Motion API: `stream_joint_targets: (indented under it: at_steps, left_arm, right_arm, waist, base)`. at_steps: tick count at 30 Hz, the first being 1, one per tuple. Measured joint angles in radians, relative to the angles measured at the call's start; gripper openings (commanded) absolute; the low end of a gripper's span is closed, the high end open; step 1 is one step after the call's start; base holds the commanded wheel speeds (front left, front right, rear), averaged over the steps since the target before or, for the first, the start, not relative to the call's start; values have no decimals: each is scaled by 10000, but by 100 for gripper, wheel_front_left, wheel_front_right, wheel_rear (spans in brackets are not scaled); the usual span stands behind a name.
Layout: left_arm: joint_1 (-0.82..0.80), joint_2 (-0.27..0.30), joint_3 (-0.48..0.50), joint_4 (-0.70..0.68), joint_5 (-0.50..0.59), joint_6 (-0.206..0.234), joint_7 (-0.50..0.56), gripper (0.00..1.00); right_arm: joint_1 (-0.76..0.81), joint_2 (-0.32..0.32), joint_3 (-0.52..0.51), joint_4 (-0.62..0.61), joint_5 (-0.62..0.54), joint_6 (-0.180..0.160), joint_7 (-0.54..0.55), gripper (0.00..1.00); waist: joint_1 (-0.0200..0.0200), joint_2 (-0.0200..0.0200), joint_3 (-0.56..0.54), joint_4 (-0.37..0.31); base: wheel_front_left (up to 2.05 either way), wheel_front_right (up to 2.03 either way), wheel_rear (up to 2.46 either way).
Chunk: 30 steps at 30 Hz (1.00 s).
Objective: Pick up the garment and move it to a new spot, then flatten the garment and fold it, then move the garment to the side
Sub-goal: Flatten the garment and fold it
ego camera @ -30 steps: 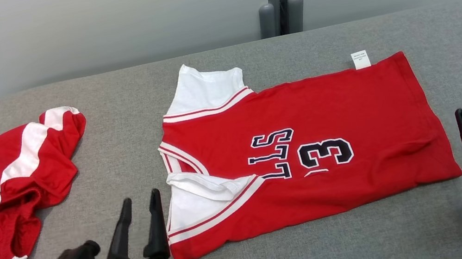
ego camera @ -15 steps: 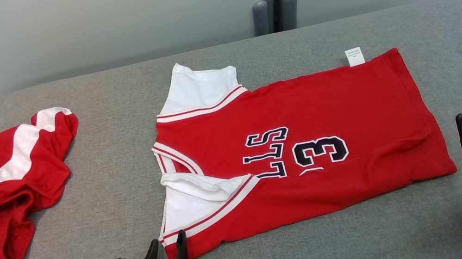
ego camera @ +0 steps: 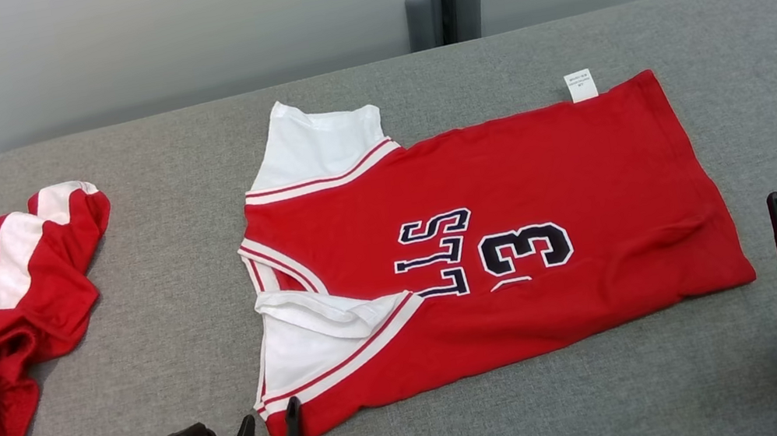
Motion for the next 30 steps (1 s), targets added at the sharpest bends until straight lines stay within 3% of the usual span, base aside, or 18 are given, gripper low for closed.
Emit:
stream_joint_targets:
  at_steps: [3,4,5,6,16,30]
  left_arm:
    - [-82,-12,-59,82,-58,-25,105,100]
    - [-89,-8,-63,88,-65,-65,105,45]
    - [-110,10,-84,96,-75,-128,105,5]
    - [-140,21,-119,113,-88,-178,107,0]
    - [-165,119,-286,-215,-121,-600,-249,0]
    - [-183,215,-520,-995,-17,-594,-261,0]
  right_arm:
    - [-7,0,19,27,2,0,0,100]
    - [-13,-2,21,33,2,0,0,100]
    - [-27,-2,25,38,2,0,0,100]
    - [-39,0,13,69,2,0,0,100]
    - [-111,259,-307,1607,268,0,405,100]
    - [-1351,1026,-771,4102,2610,0,1298,100]
  waist:
    - [0,0,26,-16]
    - [0,0,38,-16]
    - [0,0,42,-13]
    - [0,0,41,-7]
    - [0,0,-11,172]
    - [0,0,154,393]
  base:
    - [0,0,0]
    - [0,0,0]
    - [0,0,0]
    - [0,0,0]
    - [0,0,0]
    - [0,0,0]
